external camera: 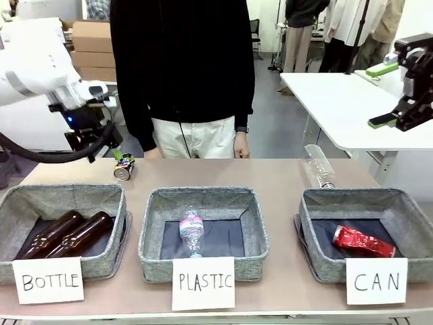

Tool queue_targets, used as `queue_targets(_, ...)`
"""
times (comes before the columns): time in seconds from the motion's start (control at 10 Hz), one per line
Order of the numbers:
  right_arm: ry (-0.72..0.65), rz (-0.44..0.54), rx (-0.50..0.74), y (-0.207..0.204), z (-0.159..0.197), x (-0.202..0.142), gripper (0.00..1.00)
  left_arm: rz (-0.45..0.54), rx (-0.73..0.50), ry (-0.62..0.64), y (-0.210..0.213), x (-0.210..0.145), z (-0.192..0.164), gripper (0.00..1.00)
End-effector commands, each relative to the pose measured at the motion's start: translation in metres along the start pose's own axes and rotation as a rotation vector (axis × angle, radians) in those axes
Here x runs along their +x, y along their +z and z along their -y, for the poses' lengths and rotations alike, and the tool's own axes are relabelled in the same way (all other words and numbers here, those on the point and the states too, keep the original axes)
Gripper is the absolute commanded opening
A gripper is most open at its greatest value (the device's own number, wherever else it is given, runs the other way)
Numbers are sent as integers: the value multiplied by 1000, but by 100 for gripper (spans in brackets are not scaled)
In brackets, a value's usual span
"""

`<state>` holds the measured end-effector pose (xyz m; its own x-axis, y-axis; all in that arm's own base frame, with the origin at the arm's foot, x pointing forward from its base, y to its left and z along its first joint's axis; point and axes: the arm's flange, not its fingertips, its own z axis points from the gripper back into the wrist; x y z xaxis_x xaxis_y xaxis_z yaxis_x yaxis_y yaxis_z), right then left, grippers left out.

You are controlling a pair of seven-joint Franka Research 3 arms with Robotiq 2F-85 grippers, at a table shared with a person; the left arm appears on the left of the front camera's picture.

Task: Sort the can waste into the basket.
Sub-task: Pick up the can waste from the table and place it in the right Fabric basket.

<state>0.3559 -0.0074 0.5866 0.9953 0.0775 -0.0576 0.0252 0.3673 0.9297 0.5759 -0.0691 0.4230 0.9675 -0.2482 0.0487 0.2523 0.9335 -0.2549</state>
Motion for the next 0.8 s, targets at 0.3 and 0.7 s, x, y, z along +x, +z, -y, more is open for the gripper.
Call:
queue_targets(0.3,10,-4,-1,3,-3,-1,100,-49,98,-25,-54,97,-25,100)
queue_targets(0.7,10,-4,-1,3,-3,-1,100,-53,193,15,-97,120,-32,100)
